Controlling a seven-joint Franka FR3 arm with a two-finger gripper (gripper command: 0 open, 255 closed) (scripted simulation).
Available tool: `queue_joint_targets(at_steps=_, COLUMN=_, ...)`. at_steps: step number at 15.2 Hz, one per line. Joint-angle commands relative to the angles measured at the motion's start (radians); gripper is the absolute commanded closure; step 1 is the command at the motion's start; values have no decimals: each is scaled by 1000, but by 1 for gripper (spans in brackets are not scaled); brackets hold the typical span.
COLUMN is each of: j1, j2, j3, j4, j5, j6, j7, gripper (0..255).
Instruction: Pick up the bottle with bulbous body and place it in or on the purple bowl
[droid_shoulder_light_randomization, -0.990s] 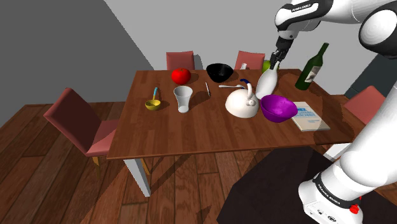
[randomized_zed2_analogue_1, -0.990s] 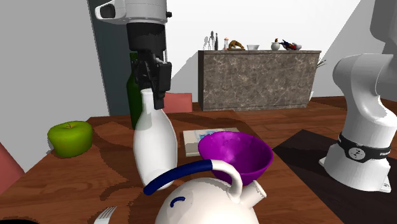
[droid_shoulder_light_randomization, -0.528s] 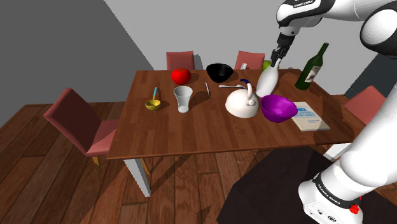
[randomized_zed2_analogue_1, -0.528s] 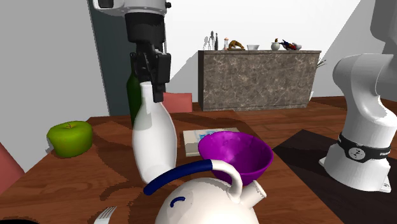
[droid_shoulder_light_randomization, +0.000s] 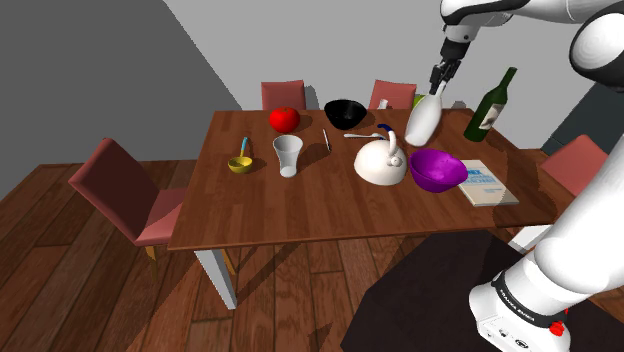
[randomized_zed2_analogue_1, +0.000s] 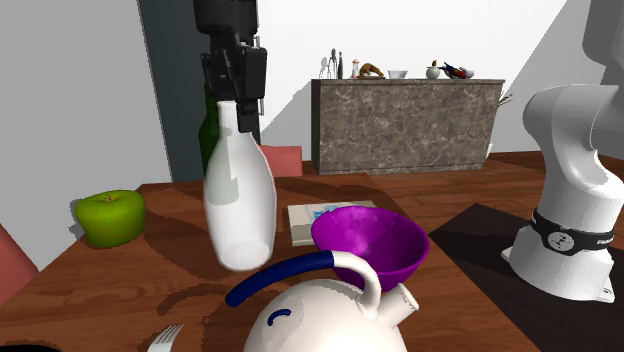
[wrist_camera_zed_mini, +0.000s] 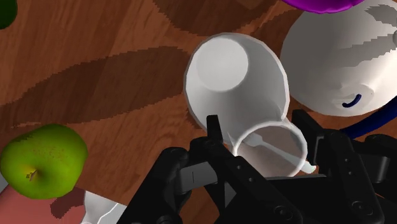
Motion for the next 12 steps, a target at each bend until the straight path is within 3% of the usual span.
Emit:
queue_joint_targets(at_steps=1, j1=0, j2=-3, j3=-1, j4=26, j5=-2, j6=-29, j7=2, gripper=255)
queue_joint_targets(at_steps=12, j1=-9, j2=11, j3=-4, j4=193, j5=2, j6=-182, j7=3, gripper=255)
